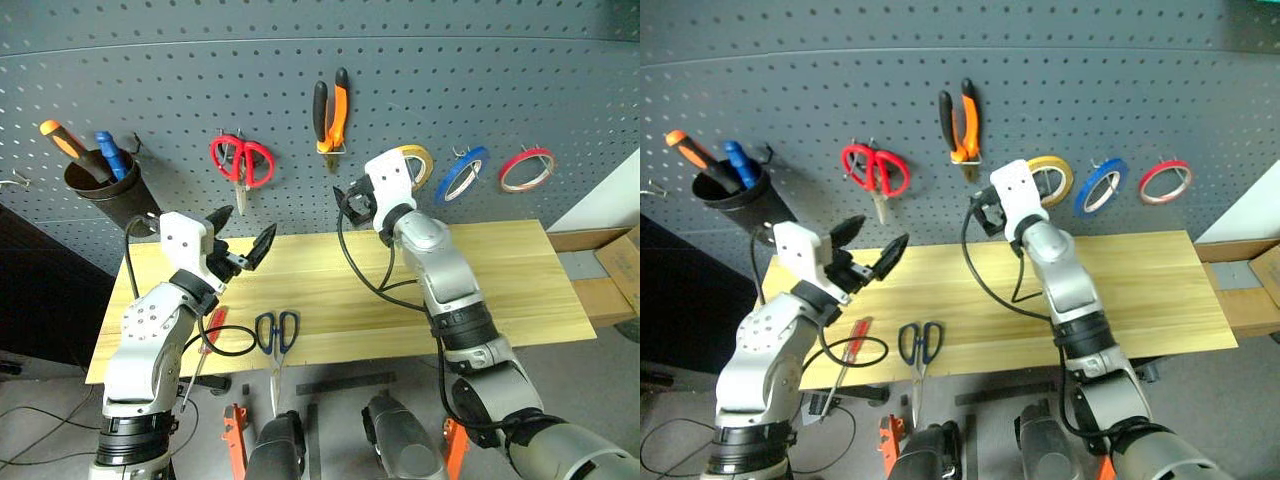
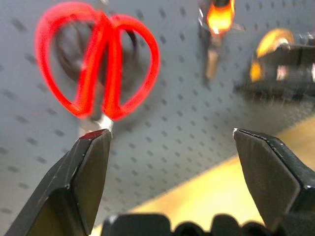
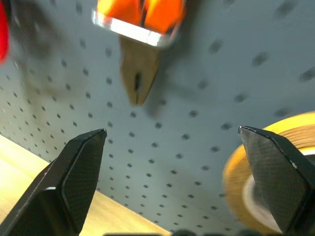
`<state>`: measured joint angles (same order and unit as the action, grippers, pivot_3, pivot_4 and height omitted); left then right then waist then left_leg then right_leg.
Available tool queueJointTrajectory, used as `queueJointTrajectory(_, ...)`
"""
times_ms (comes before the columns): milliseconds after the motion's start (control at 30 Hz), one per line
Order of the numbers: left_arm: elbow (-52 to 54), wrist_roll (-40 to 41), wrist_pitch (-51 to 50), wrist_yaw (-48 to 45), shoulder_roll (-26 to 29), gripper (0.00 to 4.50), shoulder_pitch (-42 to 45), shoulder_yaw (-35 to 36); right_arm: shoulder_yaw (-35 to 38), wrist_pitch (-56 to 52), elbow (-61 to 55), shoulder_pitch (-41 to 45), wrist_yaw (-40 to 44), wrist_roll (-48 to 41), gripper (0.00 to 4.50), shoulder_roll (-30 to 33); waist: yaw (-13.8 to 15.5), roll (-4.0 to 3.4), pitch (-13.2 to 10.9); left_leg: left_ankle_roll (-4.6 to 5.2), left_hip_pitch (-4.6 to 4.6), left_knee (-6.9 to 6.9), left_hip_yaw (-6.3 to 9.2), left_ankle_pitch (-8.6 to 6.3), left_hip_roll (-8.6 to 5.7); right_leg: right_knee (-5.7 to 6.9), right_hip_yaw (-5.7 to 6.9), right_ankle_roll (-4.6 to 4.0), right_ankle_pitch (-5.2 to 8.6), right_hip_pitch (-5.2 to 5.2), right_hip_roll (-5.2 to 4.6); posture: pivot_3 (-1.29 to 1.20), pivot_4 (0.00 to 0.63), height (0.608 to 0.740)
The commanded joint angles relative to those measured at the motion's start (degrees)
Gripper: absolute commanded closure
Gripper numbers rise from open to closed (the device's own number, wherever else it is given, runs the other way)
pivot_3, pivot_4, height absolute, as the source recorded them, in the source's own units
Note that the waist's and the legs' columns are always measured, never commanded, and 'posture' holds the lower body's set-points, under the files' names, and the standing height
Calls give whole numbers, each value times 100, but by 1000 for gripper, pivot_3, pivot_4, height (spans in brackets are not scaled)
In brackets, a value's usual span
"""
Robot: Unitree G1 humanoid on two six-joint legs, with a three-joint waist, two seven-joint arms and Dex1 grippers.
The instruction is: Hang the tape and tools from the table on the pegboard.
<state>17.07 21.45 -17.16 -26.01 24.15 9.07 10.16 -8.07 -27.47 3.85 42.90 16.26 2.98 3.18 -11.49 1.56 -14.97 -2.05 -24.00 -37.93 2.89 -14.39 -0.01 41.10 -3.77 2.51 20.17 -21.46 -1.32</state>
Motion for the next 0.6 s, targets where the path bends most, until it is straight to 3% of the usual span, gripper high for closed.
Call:
queueJointTrajectory(33,445,-15,-549,-103,320,254,-339,-139,-191,-1127,-1491,-360,827,-664,26,279,8,0,0,0,0,3,1,-1,3,-2,-3,0,0,0,2,-184,239,740)
queueJointTrajectory(167,801,-109,-1919,-177,956,254,-926,-623,-268,-2343,-2749,-959,1622,-1456,26,1005,42,-2,-3,1,0,6,11,-2,7,-9,-4,0,0,5,6,-185,248,740)
queueJointTrajectory(333,1443,-127,-3698,76,1461,254,-1409,-1170,-185,-3109,-3571,-1601,2020,-2067,26,1772,72,-3,-9,1,-2,0,13,-2,1,-15,-11,0,1,10,4,-188,259,740)
queueJointTrajectory(600,1831,-279,-5068,831,1061,254,-1543,-1528,-391,-3372,-4232,-2061,2379,-2698,26,2521,149,-2,-17,1,3,-2,12,-2,2,-14,-13,0,1,16,7,-199,274,740)
